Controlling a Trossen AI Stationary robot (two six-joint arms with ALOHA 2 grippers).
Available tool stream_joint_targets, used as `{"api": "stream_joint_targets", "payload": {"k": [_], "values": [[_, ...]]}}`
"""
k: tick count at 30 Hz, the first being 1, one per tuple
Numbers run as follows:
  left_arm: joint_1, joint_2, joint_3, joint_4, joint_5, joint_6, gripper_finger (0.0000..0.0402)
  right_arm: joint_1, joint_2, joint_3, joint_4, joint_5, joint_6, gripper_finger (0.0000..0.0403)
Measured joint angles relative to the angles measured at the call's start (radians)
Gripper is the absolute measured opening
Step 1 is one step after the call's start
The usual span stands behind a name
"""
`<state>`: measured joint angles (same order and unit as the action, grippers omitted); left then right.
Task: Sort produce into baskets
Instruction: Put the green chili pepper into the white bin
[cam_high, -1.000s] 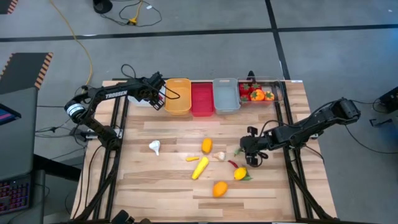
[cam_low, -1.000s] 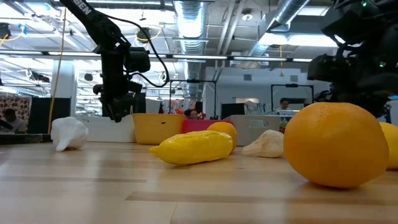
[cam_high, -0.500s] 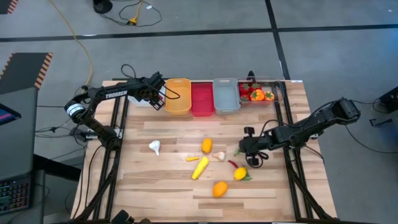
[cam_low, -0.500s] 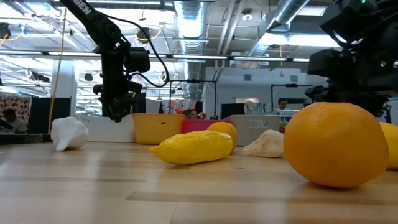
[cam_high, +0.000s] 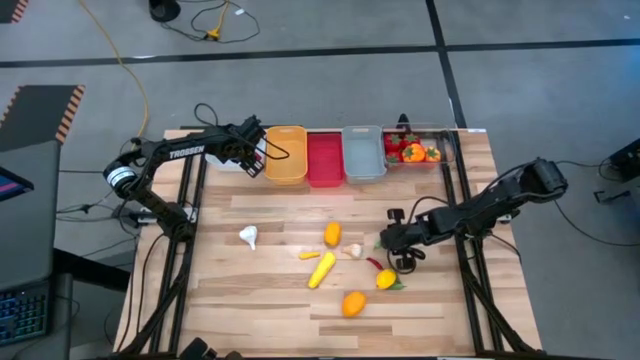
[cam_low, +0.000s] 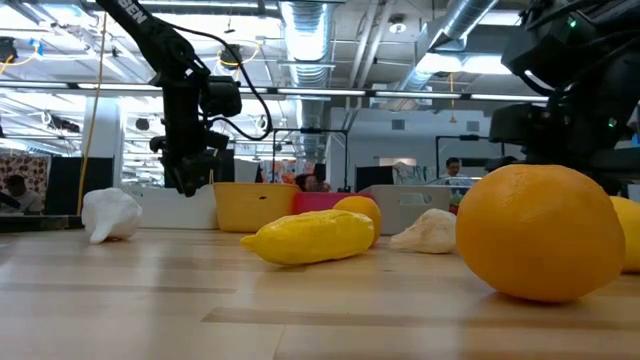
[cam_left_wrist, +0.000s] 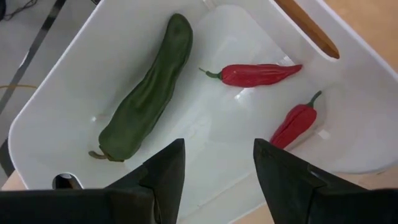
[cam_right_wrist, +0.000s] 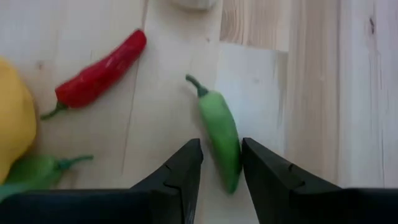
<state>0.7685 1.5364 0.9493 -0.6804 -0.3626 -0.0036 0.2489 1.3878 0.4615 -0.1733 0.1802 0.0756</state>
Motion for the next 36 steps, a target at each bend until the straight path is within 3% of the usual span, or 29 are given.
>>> {"api": "stream_joint_targets", "payload": {"k": [4, 13, 23, 26, 31, 36], "values": [[0.000, 0.000, 0.000, 0.000, 0.031, 0.000, 0.0178, 0.000, 0.015, 0.004, 0.005, 0.001, 0.030, 0.0137], [-0.001, 0.000, 0.002, 0.000, 0.069, 0.008, 0.0178, 0.000, 0.017, 0.045, -0.015, -0.010, 0.028, 0.0071], [-0.049, -0.001, 0.175, -0.040, 0.077, 0.099, 0.0178, -0.002, 0.020, 0.118, -0.021, -0.010, 0.026, 0.0075], [-0.082, -0.001, 0.249, -0.036, 0.150, 0.114, 0.0178, -0.003, 0.020, 0.169, -0.073, -0.004, 0.020, 0.0075], [-0.159, -0.002, 0.323, 0.041, 0.375, 0.116, 0.0178, -0.017, 0.019, 0.279, -0.202, 0.016, -0.032, 0.0076], [-0.272, 0.002, 0.324, 0.141, 0.570, 0.183, 0.0178, -0.048, 0.018, 0.356, -0.214, 0.133, -0.058, 0.0076]]}}
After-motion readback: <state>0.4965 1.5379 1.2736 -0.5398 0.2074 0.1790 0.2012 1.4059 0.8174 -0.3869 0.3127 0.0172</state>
